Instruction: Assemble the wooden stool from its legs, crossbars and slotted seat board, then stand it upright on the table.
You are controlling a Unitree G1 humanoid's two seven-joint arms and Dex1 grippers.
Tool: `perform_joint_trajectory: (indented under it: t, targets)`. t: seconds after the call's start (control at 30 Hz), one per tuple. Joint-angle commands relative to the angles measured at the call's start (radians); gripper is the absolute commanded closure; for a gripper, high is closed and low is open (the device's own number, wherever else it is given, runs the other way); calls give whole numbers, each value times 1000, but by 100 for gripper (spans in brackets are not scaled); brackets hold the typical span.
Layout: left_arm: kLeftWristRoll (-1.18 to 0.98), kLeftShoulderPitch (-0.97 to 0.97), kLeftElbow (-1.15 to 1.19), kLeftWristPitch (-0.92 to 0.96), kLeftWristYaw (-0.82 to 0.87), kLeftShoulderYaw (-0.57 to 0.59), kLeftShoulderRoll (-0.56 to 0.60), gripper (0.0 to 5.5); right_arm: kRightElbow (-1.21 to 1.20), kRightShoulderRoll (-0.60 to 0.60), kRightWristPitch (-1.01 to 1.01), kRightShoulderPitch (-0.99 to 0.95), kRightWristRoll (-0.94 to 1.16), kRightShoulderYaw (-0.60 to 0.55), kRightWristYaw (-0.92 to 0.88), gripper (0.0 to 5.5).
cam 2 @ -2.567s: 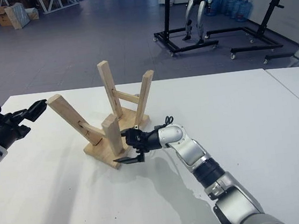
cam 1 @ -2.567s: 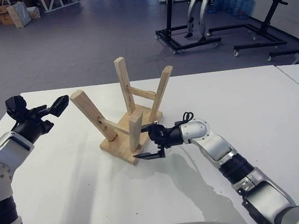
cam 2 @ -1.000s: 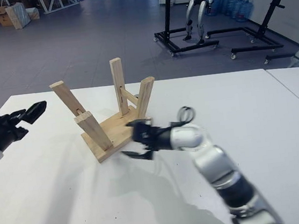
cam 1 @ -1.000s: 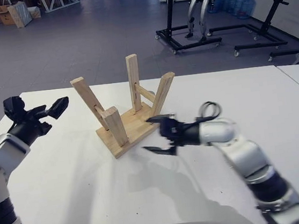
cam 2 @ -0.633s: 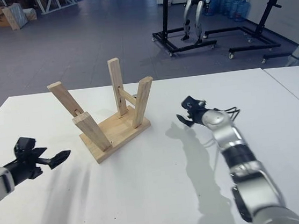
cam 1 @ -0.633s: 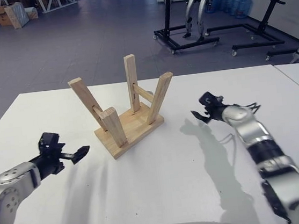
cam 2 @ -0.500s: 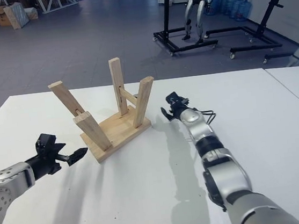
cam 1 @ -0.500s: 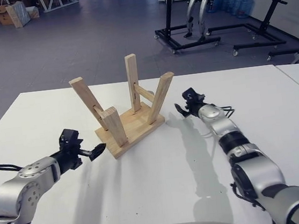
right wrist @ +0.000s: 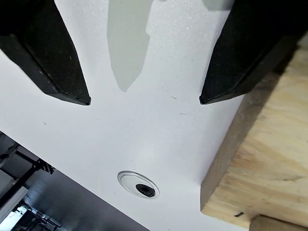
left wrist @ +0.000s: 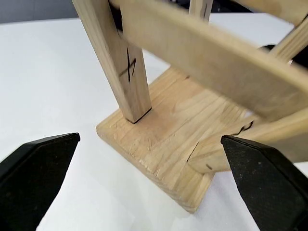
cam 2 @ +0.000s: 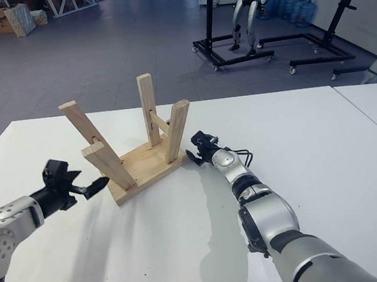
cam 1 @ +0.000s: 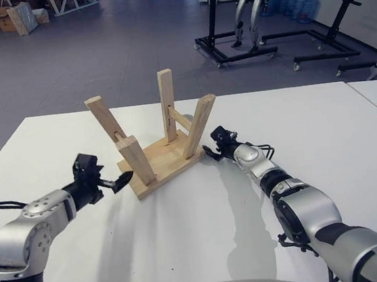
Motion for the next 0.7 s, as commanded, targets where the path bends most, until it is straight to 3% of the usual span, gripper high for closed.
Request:
perform_joint_trajectory:
  t: [0.03, 0.17, 0.27, 0.47, 0.7]
  targets:
    - [29, 22, 25, 23, -61, 82, 130, 10, -23, 31, -38, 31, 16, -4, 48, 131]
    - [129, 84, 187, -42, -117, 173, 250, 10, -108, 70, -79, 83, 34, 9, 113, 131]
    - [187, 80, 266, -91, -102, 168, 237, 10, -245, 73, -67, 157, 34, 29, 145, 131]
    - [327, -4, 368, -276, -33, 1, 90, 10, -439, -3, 115, 216, 1, 8, 50, 131]
    - [539, -249, 858, -621, 4, -132, 39, 10, -538, 47, 371, 199, 51, -26, -25, 131]
